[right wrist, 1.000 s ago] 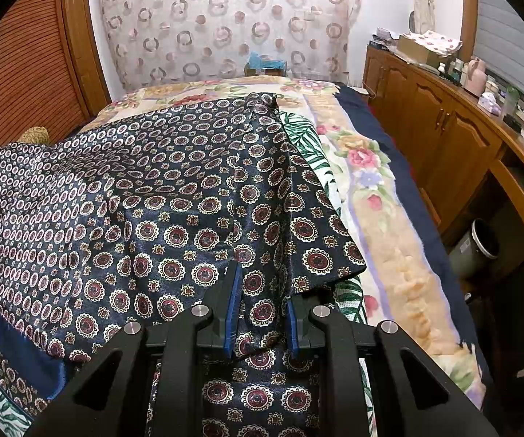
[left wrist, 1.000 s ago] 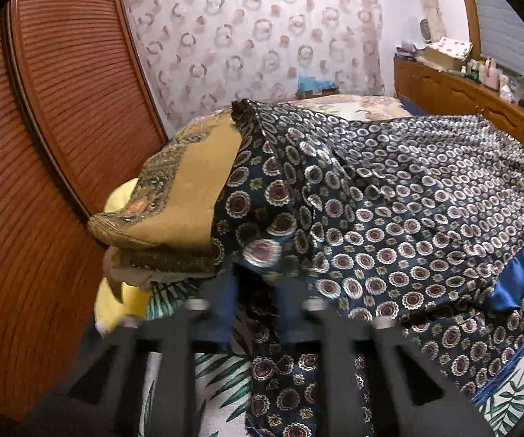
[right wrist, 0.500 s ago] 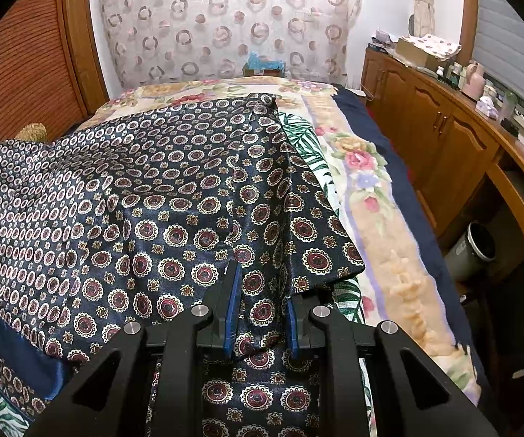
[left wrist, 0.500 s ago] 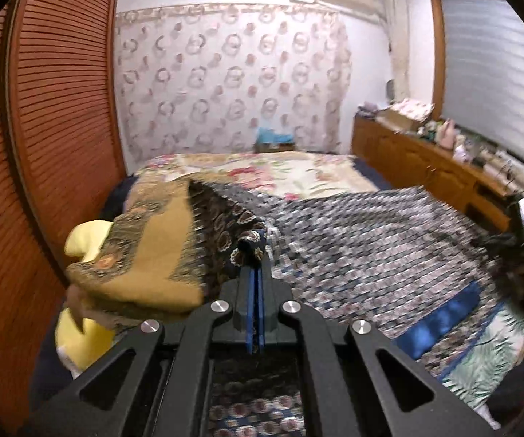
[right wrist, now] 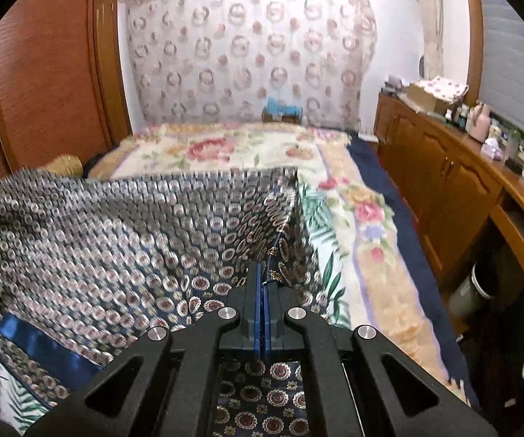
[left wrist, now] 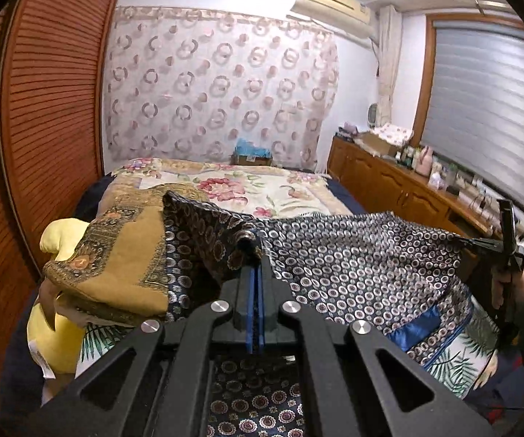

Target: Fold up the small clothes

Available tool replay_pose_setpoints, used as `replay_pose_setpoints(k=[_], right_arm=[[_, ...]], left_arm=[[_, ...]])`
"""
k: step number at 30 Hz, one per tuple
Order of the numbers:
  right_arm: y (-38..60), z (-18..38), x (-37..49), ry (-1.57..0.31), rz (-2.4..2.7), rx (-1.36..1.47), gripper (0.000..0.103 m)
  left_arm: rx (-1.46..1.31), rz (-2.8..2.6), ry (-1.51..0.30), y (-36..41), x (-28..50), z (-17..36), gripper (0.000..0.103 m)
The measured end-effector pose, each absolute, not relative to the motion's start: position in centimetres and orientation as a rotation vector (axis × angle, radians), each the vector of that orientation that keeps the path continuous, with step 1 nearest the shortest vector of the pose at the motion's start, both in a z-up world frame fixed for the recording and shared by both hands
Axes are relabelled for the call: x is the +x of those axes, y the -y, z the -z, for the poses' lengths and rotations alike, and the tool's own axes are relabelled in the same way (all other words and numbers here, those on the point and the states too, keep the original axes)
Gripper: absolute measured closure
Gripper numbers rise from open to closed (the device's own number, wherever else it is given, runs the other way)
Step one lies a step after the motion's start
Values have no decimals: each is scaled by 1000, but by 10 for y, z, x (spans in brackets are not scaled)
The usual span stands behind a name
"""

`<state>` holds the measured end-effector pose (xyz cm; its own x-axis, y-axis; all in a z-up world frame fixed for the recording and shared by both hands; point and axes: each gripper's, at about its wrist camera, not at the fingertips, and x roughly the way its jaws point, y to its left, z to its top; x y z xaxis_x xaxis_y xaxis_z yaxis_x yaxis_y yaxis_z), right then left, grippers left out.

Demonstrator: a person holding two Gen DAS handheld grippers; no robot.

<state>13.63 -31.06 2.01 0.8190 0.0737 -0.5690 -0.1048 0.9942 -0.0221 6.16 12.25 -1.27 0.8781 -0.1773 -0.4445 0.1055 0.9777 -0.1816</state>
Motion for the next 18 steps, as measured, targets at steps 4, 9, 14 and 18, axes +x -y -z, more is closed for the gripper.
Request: replay_pose_setpoints(k=[4, 9, 14, 18], right_arm=[[322, -37, 115, -579, -109, -31, 103], [339, -40, 85, -582, -107, -22, 103], [342, -5, 87, -683, -89, -42, 103], [344, 10, 101, -719, -73, -34, 103]], left_arm=[[-200, 138, -494, -143, 55, 17, 101], [-255, 132, -559, -157, 38, 43, 101], [-238, 70, -659, -158, 34, 84, 101], [-220, 25, -694, -159, 36, 99, 101]])
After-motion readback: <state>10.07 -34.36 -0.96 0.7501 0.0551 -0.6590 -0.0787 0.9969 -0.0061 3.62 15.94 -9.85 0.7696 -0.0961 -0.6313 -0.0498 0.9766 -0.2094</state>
